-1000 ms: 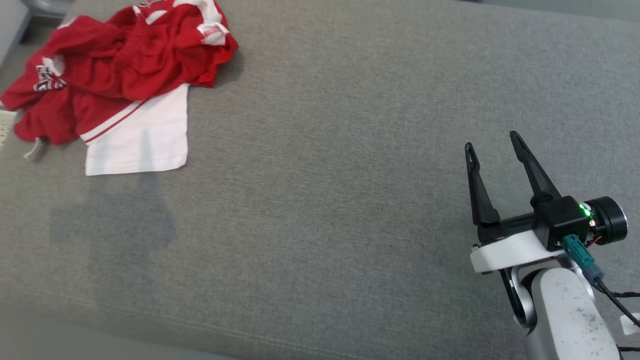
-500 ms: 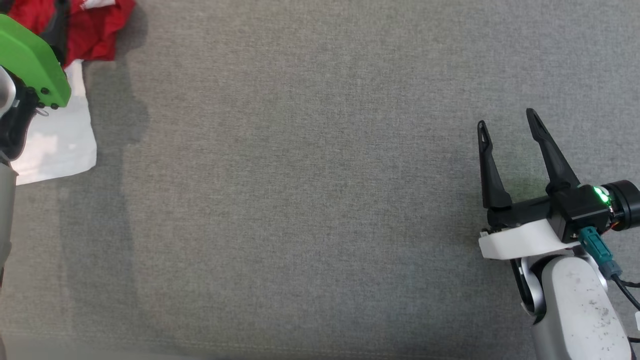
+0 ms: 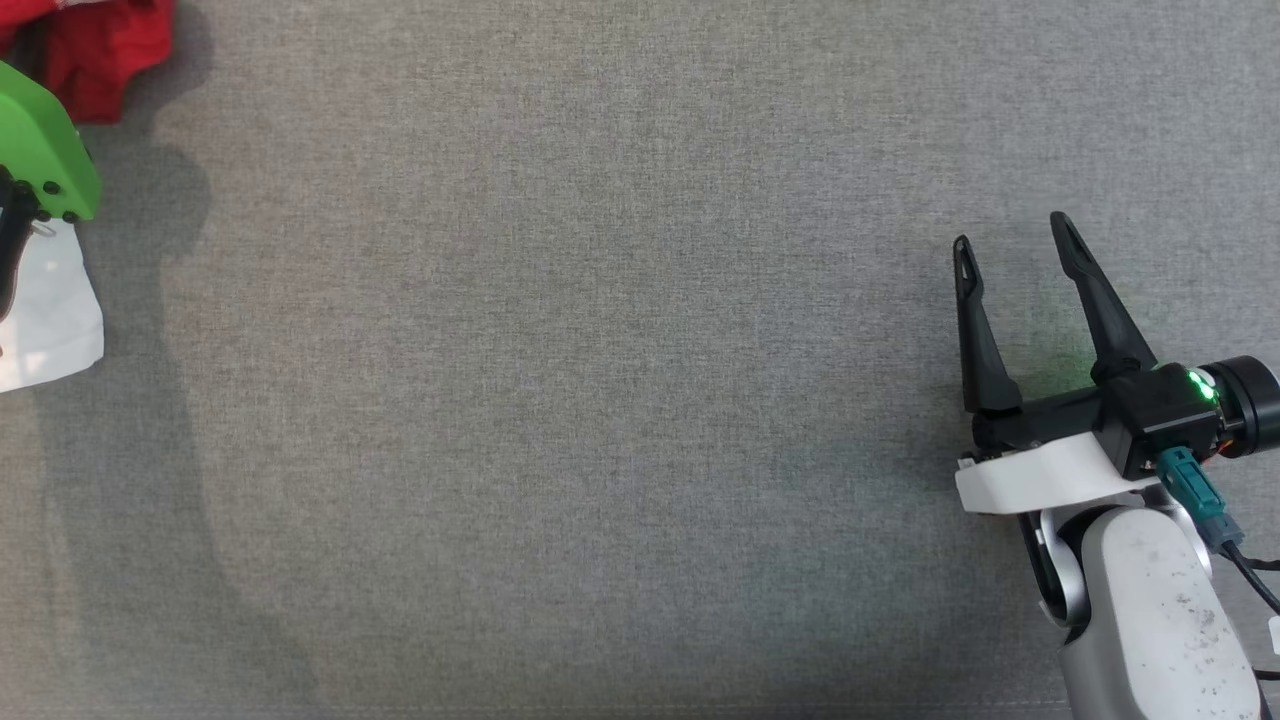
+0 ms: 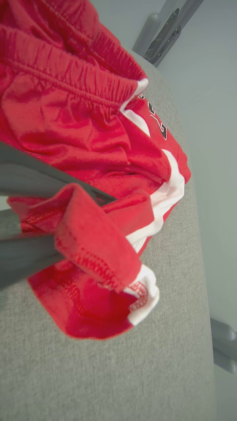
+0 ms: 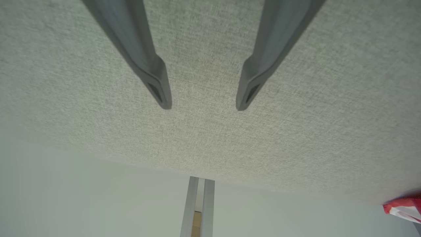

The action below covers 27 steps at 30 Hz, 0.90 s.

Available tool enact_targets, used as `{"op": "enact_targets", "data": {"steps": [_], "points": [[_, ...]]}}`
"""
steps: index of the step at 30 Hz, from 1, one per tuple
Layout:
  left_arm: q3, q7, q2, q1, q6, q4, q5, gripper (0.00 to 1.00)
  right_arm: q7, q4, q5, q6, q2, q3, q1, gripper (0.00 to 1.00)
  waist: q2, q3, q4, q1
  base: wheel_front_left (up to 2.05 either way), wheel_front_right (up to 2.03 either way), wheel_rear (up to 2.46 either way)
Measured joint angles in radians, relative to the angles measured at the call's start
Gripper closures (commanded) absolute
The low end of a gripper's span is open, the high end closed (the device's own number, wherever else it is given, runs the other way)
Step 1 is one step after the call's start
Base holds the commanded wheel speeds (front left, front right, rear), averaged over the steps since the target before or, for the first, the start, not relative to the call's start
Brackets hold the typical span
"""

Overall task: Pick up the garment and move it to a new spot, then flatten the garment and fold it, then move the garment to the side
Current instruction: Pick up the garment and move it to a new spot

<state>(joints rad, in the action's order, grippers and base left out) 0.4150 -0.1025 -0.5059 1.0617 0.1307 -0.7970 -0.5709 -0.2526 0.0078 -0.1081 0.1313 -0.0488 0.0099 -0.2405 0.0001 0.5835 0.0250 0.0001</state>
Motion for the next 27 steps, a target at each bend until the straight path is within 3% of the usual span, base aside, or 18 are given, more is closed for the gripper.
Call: {"op": "enact_targets", "data": {"steps": [16, 27], "points": [[0.112, 0.084, -0.044, 0.091, 0.000, 0.053, 0.001, 1.00, -0.009, 0.096, 0.075, 0.000, 0.000, 0.015, 0.002, 0.00, -0.0001, -0.166, -0.002, 0.0000, 0.00, 0.00, 0.00], [0.282, 0.073, -0.015, 0.135, 0.000, 0.229, -0.062, 1.00, -0.010, 0.143, 0.137, 0.000, 0.000, -0.004, 0.093, 0.00, 0.0000, -0.367, -0.047, -0.0001, 0.00, 0.00, 0.00]]}}
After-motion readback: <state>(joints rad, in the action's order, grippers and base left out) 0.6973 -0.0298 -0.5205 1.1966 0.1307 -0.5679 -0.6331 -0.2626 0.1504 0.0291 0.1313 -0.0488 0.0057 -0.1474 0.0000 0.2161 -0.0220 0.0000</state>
